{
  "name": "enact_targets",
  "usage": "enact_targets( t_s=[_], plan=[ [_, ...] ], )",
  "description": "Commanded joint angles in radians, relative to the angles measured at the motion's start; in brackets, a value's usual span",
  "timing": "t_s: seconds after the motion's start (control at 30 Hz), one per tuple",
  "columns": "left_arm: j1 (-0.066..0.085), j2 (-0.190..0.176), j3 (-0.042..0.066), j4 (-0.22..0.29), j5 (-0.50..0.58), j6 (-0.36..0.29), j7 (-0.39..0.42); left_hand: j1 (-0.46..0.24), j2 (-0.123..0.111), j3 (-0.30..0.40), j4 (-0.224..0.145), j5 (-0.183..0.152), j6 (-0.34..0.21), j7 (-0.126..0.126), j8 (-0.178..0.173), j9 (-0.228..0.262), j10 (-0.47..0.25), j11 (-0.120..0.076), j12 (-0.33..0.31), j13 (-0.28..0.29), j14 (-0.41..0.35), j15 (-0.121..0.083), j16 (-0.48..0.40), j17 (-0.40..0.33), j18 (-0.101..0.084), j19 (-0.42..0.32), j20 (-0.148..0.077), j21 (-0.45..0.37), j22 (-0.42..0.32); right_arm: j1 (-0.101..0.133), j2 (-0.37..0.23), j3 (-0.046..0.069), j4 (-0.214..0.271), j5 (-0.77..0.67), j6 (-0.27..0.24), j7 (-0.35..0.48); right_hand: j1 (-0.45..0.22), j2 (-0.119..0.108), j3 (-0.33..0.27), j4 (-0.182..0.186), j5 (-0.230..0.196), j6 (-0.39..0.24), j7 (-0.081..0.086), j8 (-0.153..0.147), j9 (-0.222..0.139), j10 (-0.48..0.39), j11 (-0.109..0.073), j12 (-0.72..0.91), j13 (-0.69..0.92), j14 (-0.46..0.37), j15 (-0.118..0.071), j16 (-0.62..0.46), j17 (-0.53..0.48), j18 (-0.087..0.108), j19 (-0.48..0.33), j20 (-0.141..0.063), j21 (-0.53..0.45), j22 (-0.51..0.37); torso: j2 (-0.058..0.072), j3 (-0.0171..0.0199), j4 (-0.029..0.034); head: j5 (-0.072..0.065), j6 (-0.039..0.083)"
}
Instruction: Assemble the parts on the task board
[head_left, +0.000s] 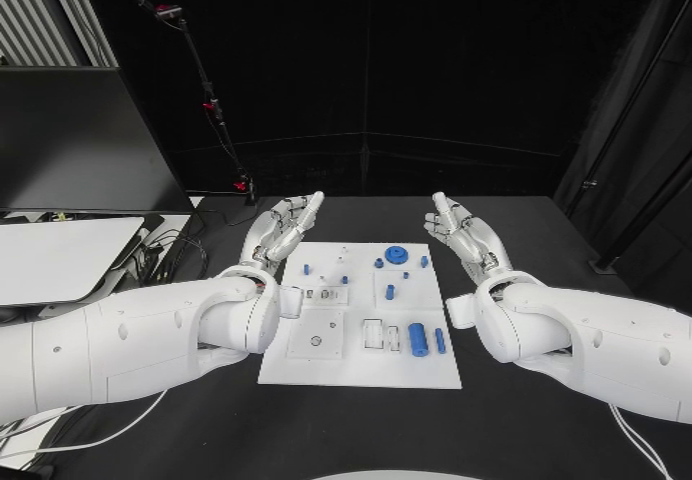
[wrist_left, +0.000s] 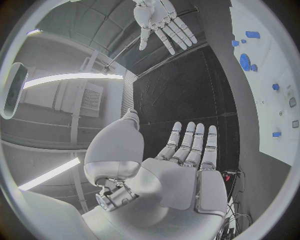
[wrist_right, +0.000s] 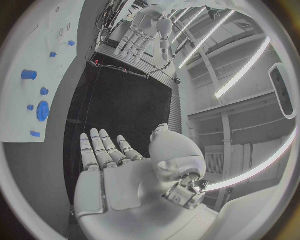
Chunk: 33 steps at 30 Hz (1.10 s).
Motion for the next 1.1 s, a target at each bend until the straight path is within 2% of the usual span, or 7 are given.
enact_targets(
  t_s=[0.03,0.17,0.3,0.33,0.37,0.77,1.1],
  plan=[
    [0.022,-0.003,-0.021,0.004,-0.03,0.056,0.321,0.016,0.0,0.0,0.006,0.004,0.007,0.152,0.011,0.001,0.007,0.004,0.012,0.001,0.001,0.008,0.014,0.002,0.018,0.007,0.002,0.006,0.002,0.014,0.004,-0.013,-0.004,-0.171,0.094,0.026,0.008,0.001,-0.003,0.001,0.006,0.008,0.18,0.003,0.001,0.0,0.004,0.003,0.001,0.0,0.003,0.003,0.001,0.011,-0.002,0.007,0.002,0.001,0.0,-0.0001,-0.0004,0.0,0.0],
    [0.042,-0.006,-0.048,0.005,-0.035,0.07,0.388,0.016,0.003,0.001,0.005,0.004,0.007,0.152,0.011,0.001,0.008,0.005,0.013,0.001,0.002,0.009,0.014,0.002,0.017,0.007,0.003,0.007,0.003,0.023,0.006,-0.026,-0.008,-0.208,0.112,0.029,0.009,0.001,-0.003,0.001,0.006,0.008,0.18,0.003,0.001,0.0,0.004,0.004,0.001,0.0,0.004,0.004,0.001,0.011,-0.001,0.007,0.002,0.001,0.0,-0.0001,-0.0004,0.0,0.0],
    [0.053,-0.007,-0.063,0.005,-0.038,0.077,0.423,0.016,0.008,0.002,0.005,0.005,0.01,0.153,0.013,0.001,0.012,0.008,0.015,0.002,0.005,0.013,0.016,0.002,0.017,0.01,0.007,0.01,0.004,0.025,0.007,-0.028,-0.009,-0.214,0.115,0.029,0.01,0.002,-0.003,0.001,0.006,0.008,0.18,0.003,0.001,0.001,0.004,0.005,0.001,0.0,0.004,0.005,0.001,0.011,-0.001,0.007,0.002,0.001,0.0,-0.0001,-0.0004,0.0,0.0],
    [0.054,-0.007,-0.064,0.005,-0.038,0.078,0.425,0.017,0.013,0.004,0.005,0.006,0.011,0.154,0.014,0.001,0.015,0.009,0.016,0.002,0.006,0.015,0.017,0.002,0.017,0.011,0.009,0.012,0.004,0.025,0.007,-0.028,-0.009,-0.214,0.115,0.029,0.01,0.002,-0.003,0.001,0.006,0.008,0.18,0.003,0.001,0.001,0.004,0.005,0.001,0.0,0.004,0.005,0.001,0.011,-0.001,0.007,0.002,0.001,0.0,-0.0001,-0.0004,0.0,0.0],
    [0.054,-0.015,-0.064,0.002,-0.038,0.093,0.411,0.017,0.015,0.004,0.005,0.006,0.012,0.154,0.014,0.001,0.016,0.009,0.017,0.002,0.007,0.016,0.017,0.002,0.017,0.013,0.01,0.014,0.005,0.025,0.012,-0.028,-0.023,-0.214,0.126,0.019,0.011,0.002,-0.003,0.001,0.006,0.008,0.18,0.003,0.0,0.001,0.004,0.006,0.001,0.001,0.004,0.006,0.001,0.011,-0.001,0.008,0.003,0.001,0.0,-0.0003,0.0004,0.007,-0.021],
    [0.055,-0.012,-0.064,-0.005,-0.038,0.11,0.397,0.025,0.019,0.003,0.004,0.013,0.036,0.155,0.02,0.001,0.049,0.016,0.026,0.0,0.035,0.029,0.023,0.001,0.022,0.034,0.03,0.039,0.012,0.025,0.017,-0.028,-0.043,-0.214,0.166,0.014,0.03,0.006,0.002,0.001,0.006,0.003,0.179,-0.003,-0.003,0.01,0.006,0.023,0.002,0.01,0.013,0.02,0.001,0.01,0.003,0.015,0.006,0.003,0.005,0.0015,0.0038,0.018,-0.033],
    [0.069,-0.016,-0.064,-0.015,-0.038,0.122,0.373,0.026,0.016,-0.001,0.005,0.013,0.064,0.155,0.02,0.0,0.071,0.017,0.023,-0.001,0.04,0.036,0.013,-0.001,0.028,0.029,0.043,0.038,0.01,0.025,0.016,-0.028,-0.055,-0.214,0.194,0.005,0.06,0.007,0.021,0.002,0.006,0.005,0.178,0.008,-0.003,0.042,0.007,0.076,0.008,0.095,0.008,0.102,0.011,0.013,0.007,0.014,0.01,0.005,0.029,-0.0007,0.0094,0.012,-0.031]
  ],
)
